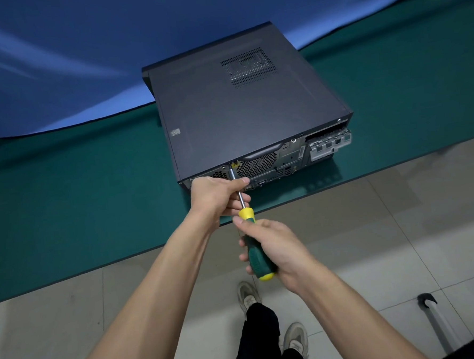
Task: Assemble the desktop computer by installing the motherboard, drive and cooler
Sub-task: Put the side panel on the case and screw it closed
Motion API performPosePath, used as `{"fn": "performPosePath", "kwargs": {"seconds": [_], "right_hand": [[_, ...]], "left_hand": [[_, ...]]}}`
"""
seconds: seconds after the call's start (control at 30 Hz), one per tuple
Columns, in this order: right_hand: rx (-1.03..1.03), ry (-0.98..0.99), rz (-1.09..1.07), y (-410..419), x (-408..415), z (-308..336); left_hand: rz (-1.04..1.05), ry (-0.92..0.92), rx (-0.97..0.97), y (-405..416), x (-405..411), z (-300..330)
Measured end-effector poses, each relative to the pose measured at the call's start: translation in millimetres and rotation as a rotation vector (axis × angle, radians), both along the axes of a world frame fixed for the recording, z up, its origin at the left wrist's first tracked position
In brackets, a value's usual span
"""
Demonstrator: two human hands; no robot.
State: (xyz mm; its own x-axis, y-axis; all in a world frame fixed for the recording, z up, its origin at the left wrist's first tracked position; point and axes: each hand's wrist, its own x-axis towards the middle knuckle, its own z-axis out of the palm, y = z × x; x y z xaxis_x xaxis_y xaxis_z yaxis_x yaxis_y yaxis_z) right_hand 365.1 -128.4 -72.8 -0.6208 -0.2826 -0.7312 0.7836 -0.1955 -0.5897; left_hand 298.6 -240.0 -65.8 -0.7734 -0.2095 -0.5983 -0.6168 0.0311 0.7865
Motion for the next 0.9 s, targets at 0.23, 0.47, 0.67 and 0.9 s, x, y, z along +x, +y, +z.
{"fn": "performPosePath", "kwargs": {"seconds": [0.23, 0.47, 0.67, 0.9], "right_hand": [[-0.458, -0.217, -0.077, 11.3, -5.6, -1.5], [0.102, 0.062, 0.02, 7.0, -5.0, -4.6], [-0.363, -0.18, -0.055, 21.7, -11.9, 0.1], [0.084, 0.025, 0.036, 10.9, -5.5, -6.4]], "left_hand": [[-0.087, -0.046, 0.178, -5.0, -7.7, 2.4], [0.005, 0.009, 0.007, -0.6, -7.8, -4.7], [-0.001, 0.018, 0.222, -3.8, -16.0, -5.5], [0.072, 0.04, 0.103, -0.8, -17.1, -7.5]]}}
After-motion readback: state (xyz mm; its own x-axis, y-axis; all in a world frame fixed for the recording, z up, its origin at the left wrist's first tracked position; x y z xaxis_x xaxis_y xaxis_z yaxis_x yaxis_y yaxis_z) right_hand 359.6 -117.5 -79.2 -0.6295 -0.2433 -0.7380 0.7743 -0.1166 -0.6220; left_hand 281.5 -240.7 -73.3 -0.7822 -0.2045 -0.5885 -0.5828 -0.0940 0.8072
